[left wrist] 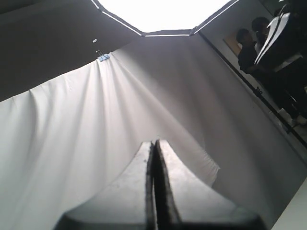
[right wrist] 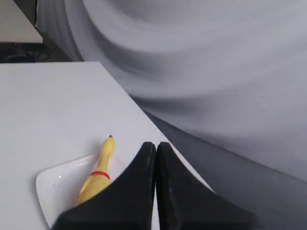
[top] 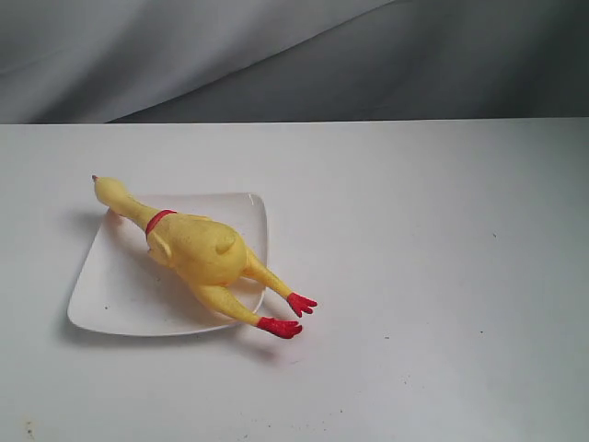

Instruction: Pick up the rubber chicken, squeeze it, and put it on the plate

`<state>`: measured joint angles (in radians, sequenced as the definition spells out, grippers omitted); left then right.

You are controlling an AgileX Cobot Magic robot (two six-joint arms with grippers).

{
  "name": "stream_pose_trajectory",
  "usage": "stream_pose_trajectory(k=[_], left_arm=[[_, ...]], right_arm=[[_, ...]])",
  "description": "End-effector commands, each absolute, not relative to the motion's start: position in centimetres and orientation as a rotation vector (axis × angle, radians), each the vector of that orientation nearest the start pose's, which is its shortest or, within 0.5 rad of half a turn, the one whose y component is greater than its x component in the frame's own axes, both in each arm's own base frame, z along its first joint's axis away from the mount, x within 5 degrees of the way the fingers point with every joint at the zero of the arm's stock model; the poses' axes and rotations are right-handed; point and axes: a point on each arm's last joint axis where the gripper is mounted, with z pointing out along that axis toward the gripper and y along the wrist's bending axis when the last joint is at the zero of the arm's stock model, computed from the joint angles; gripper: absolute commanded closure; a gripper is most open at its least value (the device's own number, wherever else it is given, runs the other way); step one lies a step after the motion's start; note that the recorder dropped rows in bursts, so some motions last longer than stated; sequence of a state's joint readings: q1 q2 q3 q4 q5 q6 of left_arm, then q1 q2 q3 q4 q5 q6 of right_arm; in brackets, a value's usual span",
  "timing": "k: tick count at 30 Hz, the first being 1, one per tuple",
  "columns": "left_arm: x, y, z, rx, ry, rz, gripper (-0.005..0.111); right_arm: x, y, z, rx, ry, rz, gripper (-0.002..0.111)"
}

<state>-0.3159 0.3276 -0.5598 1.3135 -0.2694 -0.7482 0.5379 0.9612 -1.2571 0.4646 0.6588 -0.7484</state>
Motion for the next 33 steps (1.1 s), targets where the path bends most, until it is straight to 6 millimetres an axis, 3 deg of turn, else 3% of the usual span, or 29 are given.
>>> stream_pose_trajectory(k=[1,14,18,21,24,28,33], left_arm=[[4.7,-3.9,38.4,0.683,0.975,0.043,0.106],[4.7,-3.9,38.4,0.684,0.974,0.045,0.106],[4.7,-3.9,38.4,0.684,0.974,0.045,0.106],[4.7,-3.9,38.4,0.684,0.974,0.045,0.106],[4.7,-3.9,38.4,0.684,0.974,0.045,0.106],[4.7,-3.9,38.4,0.685,0.974,0.047,0.106],[4.7,-3.9,38.4,0.685,0.974,0.047,0.106]], right_arm=[[9.3,8.7,47.4,-0.958,1.486,0.400,0.108],[-4.9,0.5,48.6,-0.858,1.120,0.360,0.108],[-8.6,-2.5,48.5,-0.716,0.962,0.293,0.108],[-8.4,-3.6,47.6,-0.538,1.074,0.290,0.108],[-6.1,-3.4,45.5,-0.236,1.266,0.220,0.108],[-2.7,-1.6,41.9,-0.158,1.423,0.074,0.108],[1.2,-0.2,37.4,-0.089,1.501,0.041,0.108]])
